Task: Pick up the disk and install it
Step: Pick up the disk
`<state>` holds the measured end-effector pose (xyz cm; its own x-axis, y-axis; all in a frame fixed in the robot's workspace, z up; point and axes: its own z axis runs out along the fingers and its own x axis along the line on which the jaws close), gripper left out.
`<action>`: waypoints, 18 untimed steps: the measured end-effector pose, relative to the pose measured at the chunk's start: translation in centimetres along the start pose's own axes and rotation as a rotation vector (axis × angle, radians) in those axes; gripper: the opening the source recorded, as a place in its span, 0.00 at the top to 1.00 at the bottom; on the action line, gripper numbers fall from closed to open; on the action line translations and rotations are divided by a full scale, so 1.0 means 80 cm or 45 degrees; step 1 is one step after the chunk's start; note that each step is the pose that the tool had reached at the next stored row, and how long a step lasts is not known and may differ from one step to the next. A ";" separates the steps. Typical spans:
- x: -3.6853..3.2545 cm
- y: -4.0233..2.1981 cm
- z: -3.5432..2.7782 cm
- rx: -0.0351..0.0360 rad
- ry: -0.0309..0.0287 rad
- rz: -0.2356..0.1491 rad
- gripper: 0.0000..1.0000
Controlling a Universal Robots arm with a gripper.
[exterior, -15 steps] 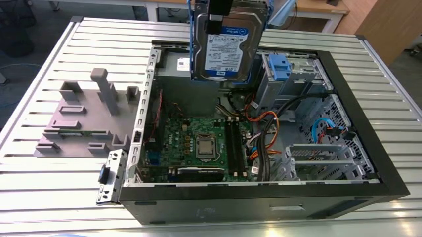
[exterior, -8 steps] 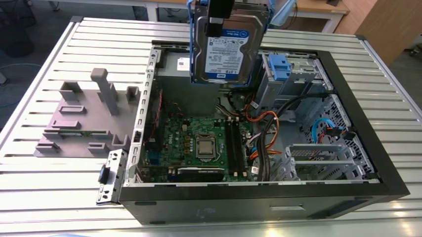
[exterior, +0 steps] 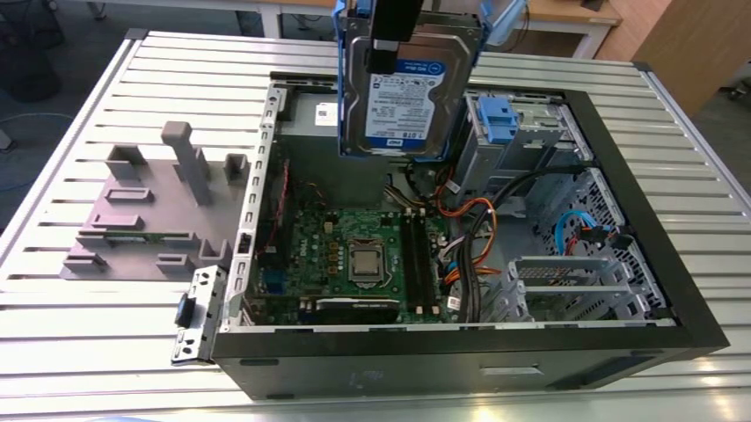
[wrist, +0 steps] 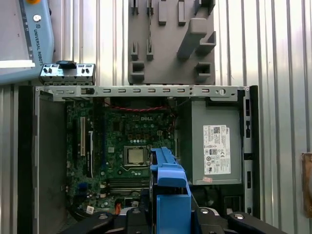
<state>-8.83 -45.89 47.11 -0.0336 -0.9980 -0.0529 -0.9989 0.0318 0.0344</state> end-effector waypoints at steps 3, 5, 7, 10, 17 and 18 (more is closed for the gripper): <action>0.0035 -0.0001 -0.0001 0.0000 0.0000 0.000 0.63; 0.0059 -0.0003 -0.0002 0.0000 0.0000 0.000 0.63; 0.0084 -0.0004 -0.0003 0.0000 0.0000 0.000 0.63; 0.0125 -0.0006 -0.0004 0.0000 -0.0001 0.000 0.63; 0.0224 -0.0011 -0.0008 0.0000 0.0000 0.000 0.63; 0.0238 -0.0011 -0.0008 0.0000 0.0000 0.000 0.63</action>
<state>-8.80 -47.80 47.07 -0.0336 -0.9980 -0.0529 -0.9989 0.0318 0.0344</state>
